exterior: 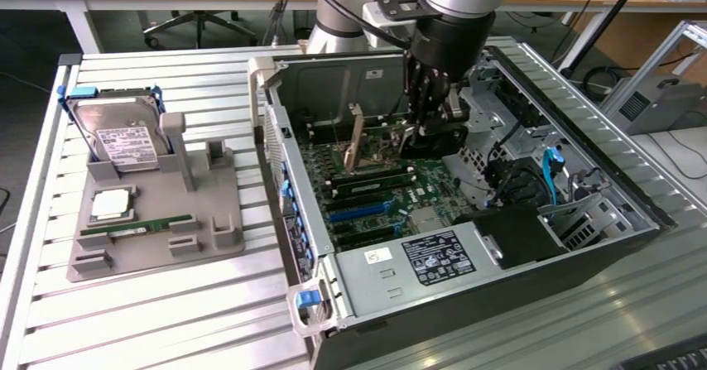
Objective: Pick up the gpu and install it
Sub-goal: 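Insert the gpu into the slot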
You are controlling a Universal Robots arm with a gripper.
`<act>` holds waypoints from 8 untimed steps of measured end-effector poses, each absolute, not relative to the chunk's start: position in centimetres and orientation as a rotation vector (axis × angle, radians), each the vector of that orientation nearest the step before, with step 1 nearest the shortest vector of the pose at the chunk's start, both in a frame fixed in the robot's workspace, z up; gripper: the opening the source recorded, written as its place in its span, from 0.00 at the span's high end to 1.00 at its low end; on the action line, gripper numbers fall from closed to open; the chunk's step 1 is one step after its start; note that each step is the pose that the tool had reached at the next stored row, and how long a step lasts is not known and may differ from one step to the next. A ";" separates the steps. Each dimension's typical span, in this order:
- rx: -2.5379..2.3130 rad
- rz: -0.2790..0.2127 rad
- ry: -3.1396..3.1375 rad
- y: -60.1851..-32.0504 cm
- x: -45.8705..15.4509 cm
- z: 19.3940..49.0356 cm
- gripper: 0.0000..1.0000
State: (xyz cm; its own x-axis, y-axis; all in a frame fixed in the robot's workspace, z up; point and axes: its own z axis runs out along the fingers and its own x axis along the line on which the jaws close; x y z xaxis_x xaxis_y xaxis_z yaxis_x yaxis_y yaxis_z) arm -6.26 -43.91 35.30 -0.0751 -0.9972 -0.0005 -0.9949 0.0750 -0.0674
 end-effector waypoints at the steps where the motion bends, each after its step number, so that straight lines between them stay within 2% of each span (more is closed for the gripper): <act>1: -2.105 -0.076 2.269 -43.9 -6.3 35.3 0.73; 8: -2.107 -0.076 2.267 -44.0 -6.4 35.1 0.73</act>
State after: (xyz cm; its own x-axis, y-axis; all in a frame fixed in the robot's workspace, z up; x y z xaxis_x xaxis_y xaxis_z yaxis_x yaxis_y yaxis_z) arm -6.44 -44.03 35.10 -0.0732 -0.9973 -0.0001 -0.9950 0.0731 -0.0675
